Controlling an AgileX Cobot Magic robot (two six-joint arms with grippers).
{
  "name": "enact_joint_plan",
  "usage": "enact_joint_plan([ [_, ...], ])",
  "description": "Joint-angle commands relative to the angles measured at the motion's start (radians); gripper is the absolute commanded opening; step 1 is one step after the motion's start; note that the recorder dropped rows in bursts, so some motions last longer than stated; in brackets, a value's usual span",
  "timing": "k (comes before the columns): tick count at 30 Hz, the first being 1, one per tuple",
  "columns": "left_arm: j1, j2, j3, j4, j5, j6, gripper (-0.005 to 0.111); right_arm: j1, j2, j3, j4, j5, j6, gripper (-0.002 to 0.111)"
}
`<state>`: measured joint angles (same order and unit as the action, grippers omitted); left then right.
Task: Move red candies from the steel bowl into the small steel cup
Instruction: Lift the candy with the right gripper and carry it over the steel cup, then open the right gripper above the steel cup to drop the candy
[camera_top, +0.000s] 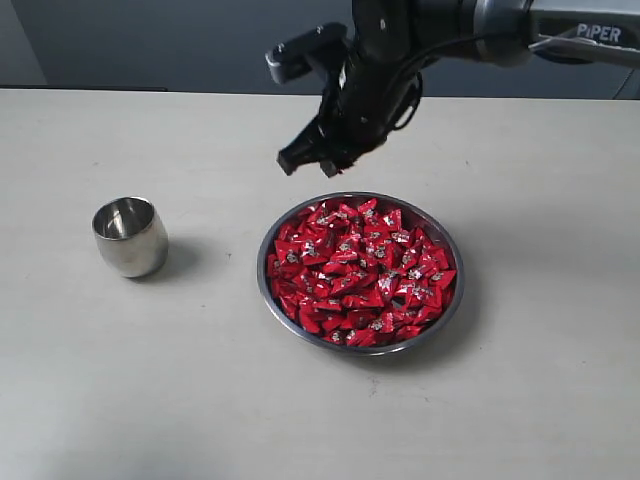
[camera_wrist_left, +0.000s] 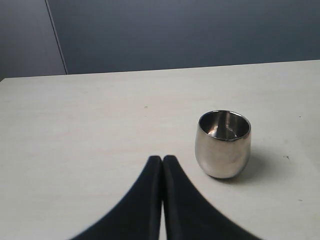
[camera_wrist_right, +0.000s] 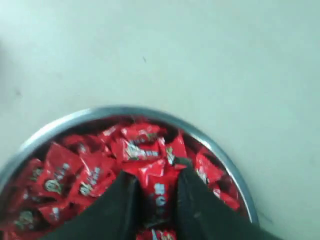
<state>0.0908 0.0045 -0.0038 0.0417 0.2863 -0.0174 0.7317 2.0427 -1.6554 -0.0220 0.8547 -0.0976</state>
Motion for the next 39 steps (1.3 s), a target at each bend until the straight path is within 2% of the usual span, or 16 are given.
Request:
enact_joint_plan([
  [1, -0.008, -0.004, 0.004, 0.001, -0.002, -0.003, 0.000, 0.001, 0.056, -0.194, 0.197, 0.078, -0.204, -0.001],
  [8, -0.008, -0.004, 0.004, 0.001, -0.002, -0.003, 0.000, 0.028, 0.226, -0.539, 0.366, 0.235, -0.341, -0.001],
  [12, -0.008, -0.004, 0.004, 0.001, -0.002, -0.003, 0.000, 0.062, 0.289, -0.639, 0.451, 0.210, -0.403, -0.001],
  [15, -0.008, -0.004, 0.004, 0.001, -0.002, -0.003, 0.000, 0.100, 0.329, -0.689, 0.446, 0.205, -0.428, -0.001],
  [24, -0.008, -0.004, 0.004, 0.001, -0.002, -0.003, 0.000, 0.189, 0.410, -0.725, 0.433, 0.123, -0.452, -0.001],
  [39, -0.008, -0.004, 0.004, 0.001, -0.002, -0.003, 0.000, 0.222, 0.475, -0.724, 0.479, 0.106, -0.450, -0.001],
])
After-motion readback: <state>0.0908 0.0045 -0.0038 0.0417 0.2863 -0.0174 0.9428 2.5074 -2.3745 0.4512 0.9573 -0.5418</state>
